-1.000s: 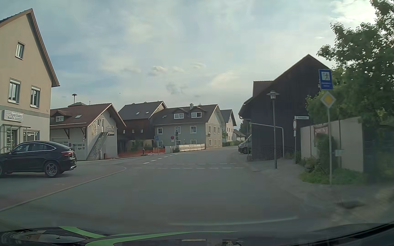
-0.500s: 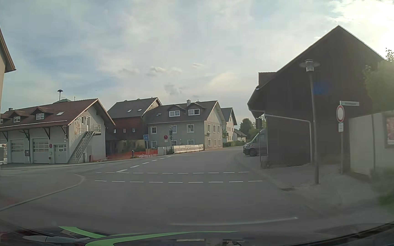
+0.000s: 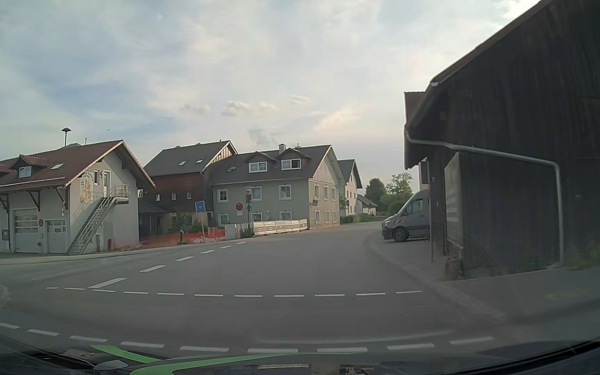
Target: Follow the waypoints while adhering to traffic rules and regulations
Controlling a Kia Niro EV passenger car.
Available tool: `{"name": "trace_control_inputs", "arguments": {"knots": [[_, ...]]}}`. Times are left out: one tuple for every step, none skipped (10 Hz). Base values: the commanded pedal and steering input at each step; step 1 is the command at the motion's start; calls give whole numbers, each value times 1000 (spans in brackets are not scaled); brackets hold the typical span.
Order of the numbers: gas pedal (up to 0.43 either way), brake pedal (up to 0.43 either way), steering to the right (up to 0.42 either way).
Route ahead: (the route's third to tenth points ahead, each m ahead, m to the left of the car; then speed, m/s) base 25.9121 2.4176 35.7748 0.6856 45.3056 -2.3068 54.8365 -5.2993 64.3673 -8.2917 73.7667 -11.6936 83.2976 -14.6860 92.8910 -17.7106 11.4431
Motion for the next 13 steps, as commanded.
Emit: {"name": "trace_control_inputs", "arguments": {"knots": [[67, 0, 4], [67, 0, 4], [67, 0, 4], [67, 0, 4], [67, 0, 6], [67, 0, 9], [67, 0, 14], [67, 0, 18], [67, 0, 21], [67, 0, 23], [67, 0, 24], [67, 0, 25], [67, 0, 28]]}}
